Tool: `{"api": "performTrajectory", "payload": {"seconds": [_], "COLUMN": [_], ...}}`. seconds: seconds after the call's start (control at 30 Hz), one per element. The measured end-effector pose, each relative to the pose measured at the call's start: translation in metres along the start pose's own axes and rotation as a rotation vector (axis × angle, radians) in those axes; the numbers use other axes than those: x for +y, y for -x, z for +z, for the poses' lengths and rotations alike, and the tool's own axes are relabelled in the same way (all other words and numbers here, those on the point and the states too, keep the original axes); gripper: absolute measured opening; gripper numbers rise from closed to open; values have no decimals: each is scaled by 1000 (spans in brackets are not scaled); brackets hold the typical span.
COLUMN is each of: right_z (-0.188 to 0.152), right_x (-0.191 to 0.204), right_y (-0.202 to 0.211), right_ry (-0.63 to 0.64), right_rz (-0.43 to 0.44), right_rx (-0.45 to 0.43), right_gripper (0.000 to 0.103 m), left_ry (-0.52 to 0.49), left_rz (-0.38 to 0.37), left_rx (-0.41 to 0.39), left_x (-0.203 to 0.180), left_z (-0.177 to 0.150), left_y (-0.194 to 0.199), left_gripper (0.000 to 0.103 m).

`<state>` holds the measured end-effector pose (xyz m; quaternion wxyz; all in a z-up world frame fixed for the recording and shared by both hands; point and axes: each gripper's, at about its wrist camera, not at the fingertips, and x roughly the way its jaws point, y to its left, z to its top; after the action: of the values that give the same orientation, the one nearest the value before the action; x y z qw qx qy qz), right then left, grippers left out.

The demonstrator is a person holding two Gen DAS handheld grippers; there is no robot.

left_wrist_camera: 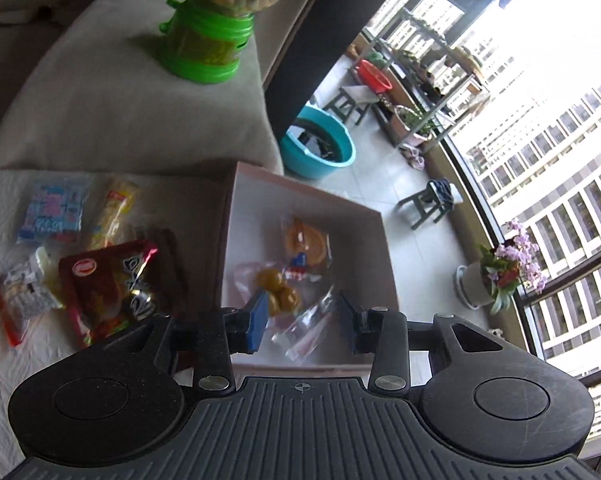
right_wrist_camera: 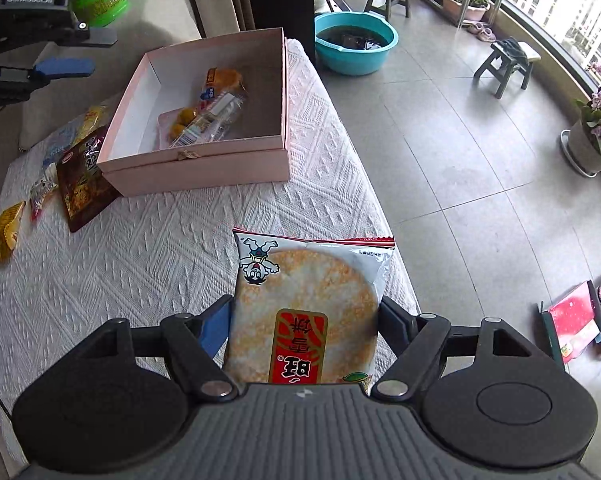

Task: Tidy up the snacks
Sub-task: 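Drop the clear packet into the box with the left tool while the right grasps the rice cracker bag, then lower the rice cracker bag into the pink box and open the right tool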

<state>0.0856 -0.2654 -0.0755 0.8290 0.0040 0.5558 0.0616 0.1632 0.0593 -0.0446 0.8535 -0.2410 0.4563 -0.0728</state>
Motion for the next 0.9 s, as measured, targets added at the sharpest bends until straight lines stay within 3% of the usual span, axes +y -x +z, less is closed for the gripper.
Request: {"api": "performTrajectory", "payload": {"seconds": [0.13, 0.27, 0.33, 0.43, 0.63, 0.77, 0.9], "right_z": [35, 106, 140, 162, 115, 81, 65], "right_x": [18, 46, 58, 71, 103, 140, 183], "right_y": [1, 15, 14, 1, -30, -49, -62], "right_ry": [18, 62, 59, 71, 90, 137, 174], "right_rz": [57, 107, 72, 42, 48, 66, 106], "right_rx": [-60, -276, -339, -322, -187, -113, -79], "right_gripper": [76, 77, 88, 90, 90, 90, 90], "left_ry": [46, 63, 75, 72, 56, -17, 1], "left_rz": [72, 125, 129, 136, 164, 254, 318], "left_rx": [82, 180, 211, 212, 150, 61, 50], "left_x": [40, 71, 85, 105, 142, 165, 205], "left_z": [-40, -73, -81, -82, -57, -30, -5], "left_y": [7, 11, 14, 21, 34, 49, 60], "left_gripper": [42, 42, 42, 42, 42, 42, 42]}}
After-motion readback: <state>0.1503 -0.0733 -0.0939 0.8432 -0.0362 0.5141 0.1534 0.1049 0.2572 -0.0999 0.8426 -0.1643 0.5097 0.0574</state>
